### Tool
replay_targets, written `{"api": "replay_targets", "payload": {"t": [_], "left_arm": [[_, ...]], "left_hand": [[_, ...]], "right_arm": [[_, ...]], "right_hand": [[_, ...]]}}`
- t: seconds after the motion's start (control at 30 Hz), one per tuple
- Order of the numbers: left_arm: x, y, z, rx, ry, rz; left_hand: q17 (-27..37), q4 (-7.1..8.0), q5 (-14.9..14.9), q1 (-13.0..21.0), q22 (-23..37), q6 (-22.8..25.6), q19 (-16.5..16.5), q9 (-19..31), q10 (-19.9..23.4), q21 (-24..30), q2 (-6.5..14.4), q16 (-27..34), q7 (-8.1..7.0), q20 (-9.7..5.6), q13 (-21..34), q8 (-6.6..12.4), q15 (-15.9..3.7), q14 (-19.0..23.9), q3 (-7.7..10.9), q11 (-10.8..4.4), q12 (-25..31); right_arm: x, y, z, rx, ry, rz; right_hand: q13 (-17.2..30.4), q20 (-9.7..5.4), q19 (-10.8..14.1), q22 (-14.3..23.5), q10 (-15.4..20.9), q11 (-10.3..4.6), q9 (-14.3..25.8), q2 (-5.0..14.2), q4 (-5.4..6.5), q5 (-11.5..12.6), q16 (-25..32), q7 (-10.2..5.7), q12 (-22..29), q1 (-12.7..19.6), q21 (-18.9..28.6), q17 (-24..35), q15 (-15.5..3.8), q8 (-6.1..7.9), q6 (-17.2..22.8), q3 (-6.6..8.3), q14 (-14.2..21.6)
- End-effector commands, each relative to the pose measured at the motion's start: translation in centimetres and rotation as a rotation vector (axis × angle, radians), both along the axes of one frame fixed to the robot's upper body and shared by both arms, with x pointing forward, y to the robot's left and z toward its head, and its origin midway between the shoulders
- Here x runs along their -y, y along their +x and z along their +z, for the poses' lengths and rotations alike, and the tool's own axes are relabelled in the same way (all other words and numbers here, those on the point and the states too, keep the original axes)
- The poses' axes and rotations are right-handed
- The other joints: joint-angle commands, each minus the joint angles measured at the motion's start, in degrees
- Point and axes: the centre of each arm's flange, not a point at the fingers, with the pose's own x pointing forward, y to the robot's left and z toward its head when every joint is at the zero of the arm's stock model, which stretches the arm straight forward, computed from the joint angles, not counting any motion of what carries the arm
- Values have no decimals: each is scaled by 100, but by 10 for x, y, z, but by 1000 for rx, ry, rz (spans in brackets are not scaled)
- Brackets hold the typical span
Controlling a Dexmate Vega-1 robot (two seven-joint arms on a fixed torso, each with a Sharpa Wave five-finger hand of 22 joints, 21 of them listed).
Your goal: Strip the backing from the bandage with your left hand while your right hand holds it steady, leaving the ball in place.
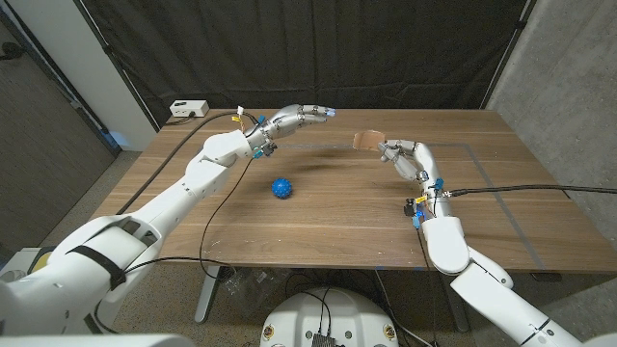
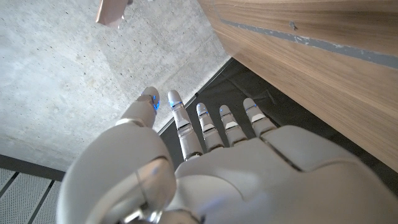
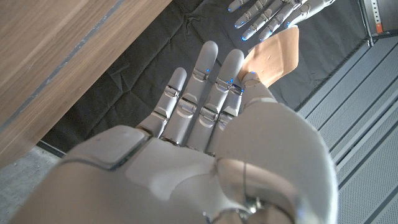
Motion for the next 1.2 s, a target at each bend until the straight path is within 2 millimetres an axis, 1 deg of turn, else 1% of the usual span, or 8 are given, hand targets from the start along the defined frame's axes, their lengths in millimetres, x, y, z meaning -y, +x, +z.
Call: {"api": "replay_targets", "payload": {"t": [0.03, 0.1, 0.23, 0.4, 0.53, 0.73, 0.93, 1.2], "left_arm": [[22, -5, 9, -3, 46, -78], [25, -7, 9, -5, 47, -92], [31, -10, 11, 6, 55, -104], [40, -15, 11, 24, 47, -112], [48, -20, 10, 58, 34, -102], [60, -25, 7, 96, 58, -84], [70, -26, 3, 109, 91, -72], [82, -31, -3, 118, 108, -79]], "left_hand": [[35, 16, 47, 68, 20, 120, 37, 9, 97, 30, -26, 22, -3, 1, 29, 57, -46, 76, 28, -23, 46], [37, 11, 47, 79, 20, 142, 41, 8, 98, 32, -47, 21, -8, -9, 32, 65, -54, 80, 23, -39, 48], [59, 24, 59, 111, 22, 53, 33, 9, 65, 33, -79, 21, 56, 63, 50, 25, 4, 66, 9, -12, 34], [55, -28, 70, 175, 22, 79, 42, 12, 83, 40, -286, 11, 29, -2, 75, 32, -67, 89, -61, -93, 47], [69, -24, 91, 239, 23, 20, 32, 17, 50, 38, -339, -9, 96, 11, 97, 10, -62, 63, -73, -103, 47], [85, -41, 125, 384, 23, -224, 46, 35, -23, 48, -474, -36, 2, -4, 139, -77, -84, 58, -105, -145, 42], [136, 5, 173, 556, 24, -732, -16, 93, -228, 29, -557, -75, -101, 54, 207, -240, -44, -16, -141, -97, -3], [159, 1, 201, 690, 25, -813, -34, 133, -320, 25, -571, -91, -140, 114, 247, -239, 12, -46, -140, -77, -19]], "right_arm": [[-2, 0, 3, 37, 5, 39], [-2, 0, 3, 38, 2, 36], [-2, 0, 3, 42, 1, 40], [-4, -2, 5, 54, -13, 26], [-5, -2, 6, 61, -17, 24], [-5, -2, 7, 67, -10, 30], [-5, -4, 8, 82, -6, 31], [-7, -10, 8, 101, -10, 35]], "right_hand": [[12, -407, -24, -5, 28, -30, 29, -27, 4, 7, -15, -197, 59, 53, 36, 38, -612, -9, 233, -17, -15], [13, -406, -33, -10, 29, -28, 32, -27, 5, 8, -24, -200, 61, 53, 41, 41, -611, -10, 238, -19, -21], [14, -405, -44, -19, 34, -37, 34, -29, 5, 10, -36, -210, 66, 56, 52, 49, -609, -18, 238, -23, -29], [6, -407, -62, -35, 42, -36, 36, -30, 3, 13, -54, -214, 68, 64, 73, 67, -612, -18, 273, -30, -37], [1, -401, -67, -49, 46, -36, 36, -31, 1, 16, -57, -211, 70, 71, 93, 86, -615, -28, 283, -38, -27], [3, -406, -80, -66, 51, -40, 48, -31, -3, 20, -74, -195, 77, 84, 116, 105, -616, -32, 294, -44, -30], [-5, -405, -81, -82, 76, -33, 53, -31, 10, 20, -82, -195, 86, 71, 144, 126, -610, -43, 300, -60, -21], [29, -408, -99, -98, 58, -43, 60, -28, 15, 21, -101, -202, 103, 71, 167, 142, -611, -55, 300, -68, -22]]}}
